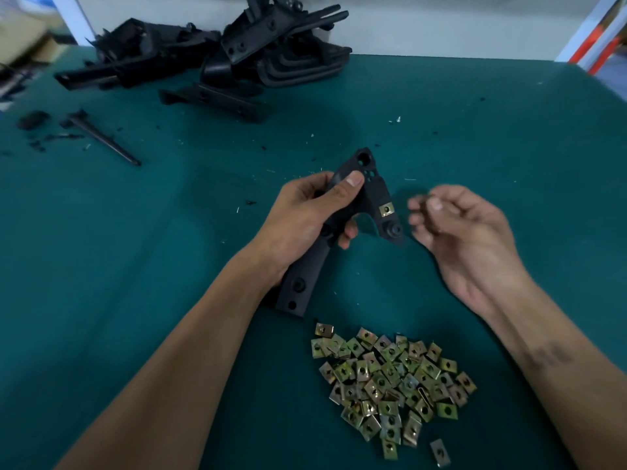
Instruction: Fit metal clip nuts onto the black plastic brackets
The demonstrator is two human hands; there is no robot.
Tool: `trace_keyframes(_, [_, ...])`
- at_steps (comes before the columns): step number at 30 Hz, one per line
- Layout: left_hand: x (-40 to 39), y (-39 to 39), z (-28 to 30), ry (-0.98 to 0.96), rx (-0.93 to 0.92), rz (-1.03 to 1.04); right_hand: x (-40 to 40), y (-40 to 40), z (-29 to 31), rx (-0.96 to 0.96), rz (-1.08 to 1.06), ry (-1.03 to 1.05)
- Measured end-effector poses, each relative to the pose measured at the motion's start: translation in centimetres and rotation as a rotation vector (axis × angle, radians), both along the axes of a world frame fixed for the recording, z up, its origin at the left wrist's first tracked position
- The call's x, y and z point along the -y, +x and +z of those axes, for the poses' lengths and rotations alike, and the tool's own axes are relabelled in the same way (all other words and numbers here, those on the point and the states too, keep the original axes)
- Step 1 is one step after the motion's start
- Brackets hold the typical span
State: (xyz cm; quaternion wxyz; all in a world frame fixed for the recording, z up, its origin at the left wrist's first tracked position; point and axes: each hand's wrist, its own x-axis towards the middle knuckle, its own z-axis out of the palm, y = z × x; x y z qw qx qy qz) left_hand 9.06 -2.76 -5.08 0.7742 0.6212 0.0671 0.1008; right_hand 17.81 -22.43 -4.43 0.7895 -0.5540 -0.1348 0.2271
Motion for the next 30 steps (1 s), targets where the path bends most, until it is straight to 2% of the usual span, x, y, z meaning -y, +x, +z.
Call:
trace_keyframes(4, [0.1,0.2,-0.1,-0.012,0.033,-0.018,-5.0,0.8,0.6,-0.117,0.089,0.125])
trace_keyframes(8, [0.0,0.5,-0.3,-0.048,0.027,-0.009,-5.8,1.3,0.4,-0.154,0.262,0.191])
trace_keyframes(17, [0.2,0.4,0.0,-0.065,0.015,-0.007,-4.4,2.6,0.3,-0.233,0.255,0.342])
trace_keyframes(30, [0.2,0.4,0.0,-0.066,-0.013,-0.003,-4.1,2.2,0.7,-0.091,0.155,0.184])
